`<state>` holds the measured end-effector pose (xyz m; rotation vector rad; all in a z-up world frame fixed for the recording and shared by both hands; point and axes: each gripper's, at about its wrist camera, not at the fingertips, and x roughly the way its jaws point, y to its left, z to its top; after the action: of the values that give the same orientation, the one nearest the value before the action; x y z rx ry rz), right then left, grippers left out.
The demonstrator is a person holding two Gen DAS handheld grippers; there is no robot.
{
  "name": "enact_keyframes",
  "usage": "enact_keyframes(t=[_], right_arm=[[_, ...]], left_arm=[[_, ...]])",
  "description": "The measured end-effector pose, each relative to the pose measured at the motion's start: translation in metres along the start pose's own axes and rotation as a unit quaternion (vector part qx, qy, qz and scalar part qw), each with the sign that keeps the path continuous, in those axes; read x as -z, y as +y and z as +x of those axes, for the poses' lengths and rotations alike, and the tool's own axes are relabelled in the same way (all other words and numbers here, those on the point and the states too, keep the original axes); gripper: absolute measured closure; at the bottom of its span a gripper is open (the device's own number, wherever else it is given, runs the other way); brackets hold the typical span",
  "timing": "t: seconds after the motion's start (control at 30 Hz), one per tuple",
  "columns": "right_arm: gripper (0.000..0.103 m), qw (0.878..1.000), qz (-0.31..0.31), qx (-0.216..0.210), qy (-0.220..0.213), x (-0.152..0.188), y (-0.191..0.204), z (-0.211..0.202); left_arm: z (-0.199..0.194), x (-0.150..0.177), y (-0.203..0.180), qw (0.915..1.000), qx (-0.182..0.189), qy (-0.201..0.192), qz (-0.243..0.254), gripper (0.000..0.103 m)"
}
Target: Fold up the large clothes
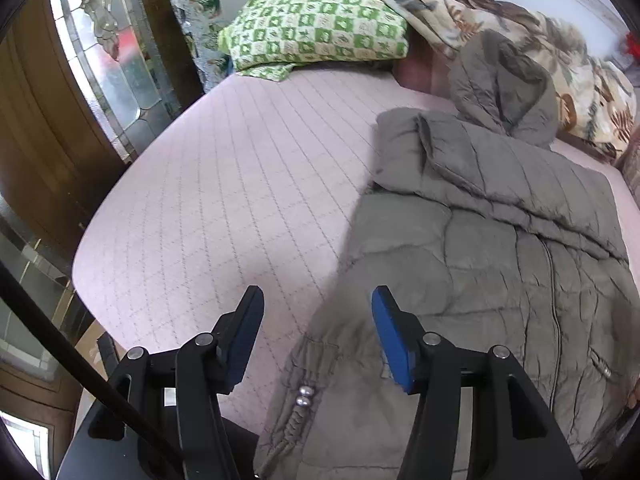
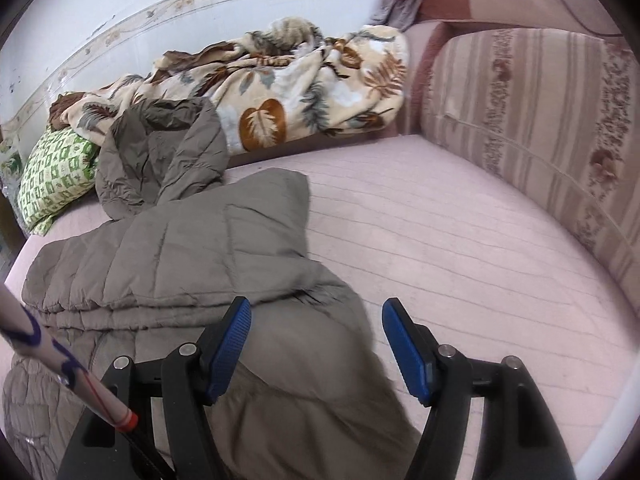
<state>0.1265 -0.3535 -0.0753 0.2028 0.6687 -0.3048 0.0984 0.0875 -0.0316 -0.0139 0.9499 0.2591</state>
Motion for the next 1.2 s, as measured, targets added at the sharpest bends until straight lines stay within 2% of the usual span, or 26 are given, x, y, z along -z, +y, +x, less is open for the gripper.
enact_keyframes(t=[0.13,0.27,0.37,0.53,0.63,0.77,0.83,0.9,1.0,1.13,1.2], right_arm=[[0.03,1.0,0.008,-0.013,0.017,0.007,-0.011,-0.02],[0.03,0.999,-0.032,-0.01,0.021,0.003,-0.004,-0.042],[0.03,0.998,-0.05,-0.018,0.021,-0.013,0.009,-0.053],[0.027,0.995,-0.056,-0.072,0.042,-0.048,0.059,-0.053],[0.027,0.992,-0.064,-0.097,0.059,-0.068,0.102,-0.034],[0.027,0.989,-0.056,-0.117,0.073,-0.106,0.158,0.008],[0.027,0.989,-0.054,-0.115,0.077,-0.127,0.186,0.031],[0.027,0.99,-0.054,-0.108,0.077,-0.154,0.217,0.058],[0.027,0.992,-0.051,-0.095,0.069,-0.192,0.253,0.09],[0.026,0.992,-0.013,-0.106,0.066,-0.241,0.299,0.136],[0.021,0.992,0.012,-0.112,0.064,-0.262,0.319,0.158]], left_arm=[[0.011,-0.002,-0.012,0.9995,0.028,0.008,0.008,0.048],[0.024,-0.011,-0.034,0.9979,0.058,0.011,0.027,0.047],[0.034,-0.021,-0.048,0.9967,0.068,0.001,0.044,0.047],[0.061,-0.048,-0.06,0.9938,0.097,-0.006,0.054,0.046],[0.08,-0.065,-0.062,0.9915,0.121,-0.007,0.048,0.045],[0.103,-0.077,-0.057,0.9904,0.128,-0.019,0.048,0.045],[0.115,-0.077,-0.048,0.9901,0.13,-0.027,0.045,0.045],[0.129,-0.08,-0.041,0.9916,0.123,-0.013,0.04,0.045],[0.141,-0.093,-0.03,0.9867,0.162,0.013,0.012,0.045],[0.142,-0.106,-0.019,0.9865,0.163,-0.006,-0.002,0.044],[0.148,-0.107,-0.016,0.9863,0.165,0.002,-0.008,0.043]])
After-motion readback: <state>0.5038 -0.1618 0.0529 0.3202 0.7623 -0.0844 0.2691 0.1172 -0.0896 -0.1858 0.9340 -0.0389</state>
